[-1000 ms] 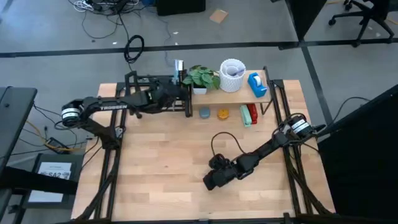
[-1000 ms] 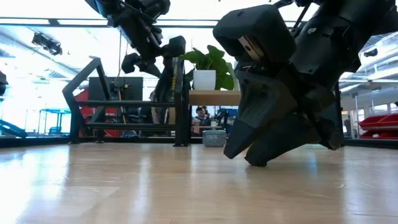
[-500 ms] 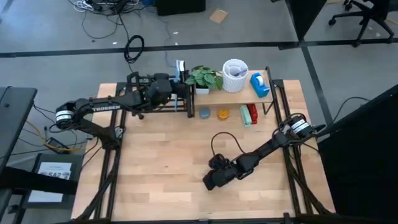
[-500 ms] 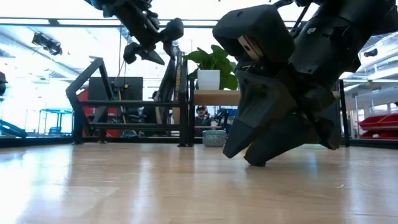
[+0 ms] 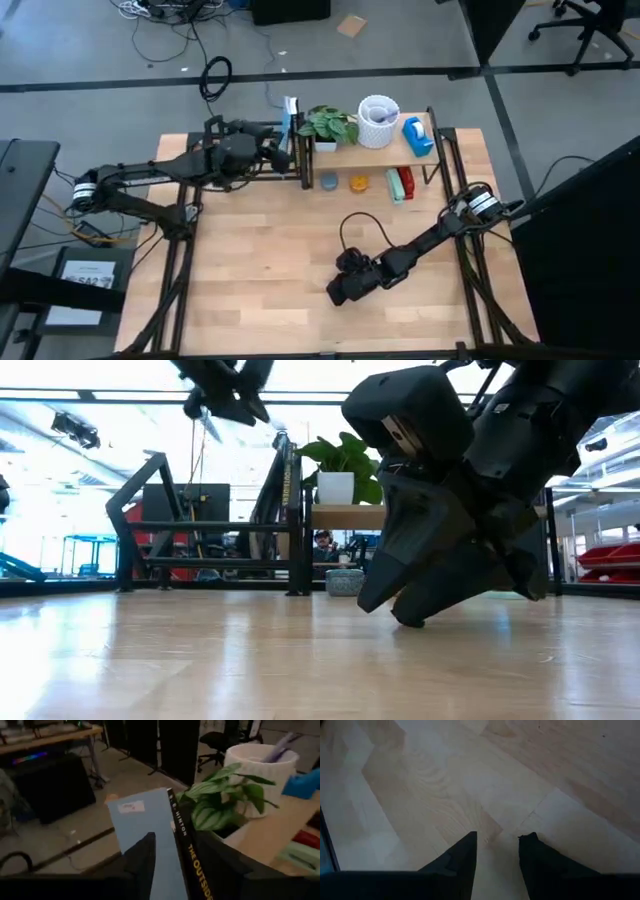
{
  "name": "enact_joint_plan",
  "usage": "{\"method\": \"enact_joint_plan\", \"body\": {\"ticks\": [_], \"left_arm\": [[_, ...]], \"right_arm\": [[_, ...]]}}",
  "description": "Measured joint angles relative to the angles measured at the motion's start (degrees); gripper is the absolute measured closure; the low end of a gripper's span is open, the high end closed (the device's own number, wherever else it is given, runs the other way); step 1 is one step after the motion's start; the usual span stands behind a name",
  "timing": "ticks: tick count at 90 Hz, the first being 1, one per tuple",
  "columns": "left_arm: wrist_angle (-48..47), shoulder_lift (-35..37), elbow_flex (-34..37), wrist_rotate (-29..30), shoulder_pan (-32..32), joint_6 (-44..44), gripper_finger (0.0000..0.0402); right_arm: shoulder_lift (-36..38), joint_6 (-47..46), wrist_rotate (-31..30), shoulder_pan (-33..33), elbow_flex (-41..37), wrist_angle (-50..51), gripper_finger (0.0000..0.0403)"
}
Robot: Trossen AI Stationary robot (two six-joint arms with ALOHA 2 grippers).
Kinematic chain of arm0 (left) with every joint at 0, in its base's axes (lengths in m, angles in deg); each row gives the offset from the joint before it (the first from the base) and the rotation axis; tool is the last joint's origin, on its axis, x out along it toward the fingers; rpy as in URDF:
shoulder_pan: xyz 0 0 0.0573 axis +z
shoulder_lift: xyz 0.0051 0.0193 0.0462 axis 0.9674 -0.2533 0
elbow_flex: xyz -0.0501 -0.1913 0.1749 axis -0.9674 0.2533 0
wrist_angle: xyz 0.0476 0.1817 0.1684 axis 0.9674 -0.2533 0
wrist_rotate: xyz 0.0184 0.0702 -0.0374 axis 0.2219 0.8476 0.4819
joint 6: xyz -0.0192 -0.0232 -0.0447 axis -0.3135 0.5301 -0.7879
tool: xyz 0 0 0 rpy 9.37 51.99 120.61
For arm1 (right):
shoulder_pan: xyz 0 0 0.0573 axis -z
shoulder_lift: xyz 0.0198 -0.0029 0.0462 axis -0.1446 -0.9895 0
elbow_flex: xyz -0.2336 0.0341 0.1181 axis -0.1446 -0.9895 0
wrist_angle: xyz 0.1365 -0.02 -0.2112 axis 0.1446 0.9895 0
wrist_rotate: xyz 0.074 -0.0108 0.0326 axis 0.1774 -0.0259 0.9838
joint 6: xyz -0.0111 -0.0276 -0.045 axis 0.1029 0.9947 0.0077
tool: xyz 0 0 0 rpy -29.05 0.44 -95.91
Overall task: Stock shelves
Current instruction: Remove the purple pen from the white pen organizer on the shelf
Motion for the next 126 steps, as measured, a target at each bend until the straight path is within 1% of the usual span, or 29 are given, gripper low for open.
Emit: {"method": "enact_joint_plan", "body": {"ticks": [6, 16, 21, 30, 41, 55, 66, 77, 82, 88, 94, 99, 109, 117, 126], "left_arm": [[-1.2, 1.92, -0.01, -0.2, -3.07, 0.51, 0.0298], [-5.34, 4.41, -0.02, -2.48, -9.75, 0.22, 0.0316], [-7.85, 5.1, -0.02, -2.76, -13.75, -1.62, 0.0323], [-13.04, 4.99, -0.02, -3.67, -20.97, -7.5, 0.0336], [-16.83, 2.87, 0.48, -4.33, -29.28, -15.43, 0.0349], [-15.76, -1.49, 3.56, -4.19, -38.22, -22.64, 0.0358], [-13.86, -6.27, 7.07, -2.61, -43.52, -31.47, 0.036], [-10.62, -11.5, 9.94, -1.4, -47.11, -37.6, 0.036], [-8.63, -13.68, 10.63, -1.2, -48.13, -38.82, 0.036], [-6.59, -16.08, 10.91, -1.18, -48.76, -38.97, 0.036], [-4.37, -18.03, 10.95, -1.17, -48.99, -38.5, 0.036], [-2.13, -19.1, 10.95, -1.18, -48.98, -37.59, 0.036], [2.26, -20.3, 10.95, -1.14, -48.96, -35.19, 0.036], [5.08, -20.36, 10.95, -1.12, -48.96, -32.3, 0.036], [7.69, -20.33, 10.93, -1.07, -48.96, -29.4, 0.036]], "right_arm": [[0.0, 0.49, -0.67, -0.04, 0.0, -0.12, 0.0288], [0.02, 2.16, -0.94, -0.11, 0.0, -0.53, 0.0288], [0.02, 3.15, -1.32, -0.33, 0.0, -0.83, 0.0288], [0.02, 3.93, -3.41, -1.0, 0.0, -1.86, 0.0288], [0.04, 5.21, -3.79, -1.58, 0.0, -4.65, 0.0288], [0.04, 7.89, -3.83, -1.36, 0.0, -7.07, 0.0288], [2.39, 15.02, -3.78, -0.73, -0.05, -11.87, 0.0288], [10.43, 25.39, -4.32, 0.92, -0.02, -13.48, 0.0289], [15.62, 31.13, -6.76, 1.92, -0.02, -12.87, 0.029], [22.97, 38.08, -11.11, 3.26, -0.02, -11.8, 0.0294], [30.46, 45.14, -16.22, 4.97, 0.06, -10.78, 0.0301], [36.56, 51.26, -19.27, 6.99, 0.07, -10.02, 0.0307], [47.22, 63.31, -20.86, 12.93, 0.07, -8.57, 0.0317], [53.42, 67.58, -22.38, 17.9, 0.09, -6.07, 0.0316], [58.05, 70.86, -26.81, 23.02, 0.09, -0.06, 0.0295]]}}
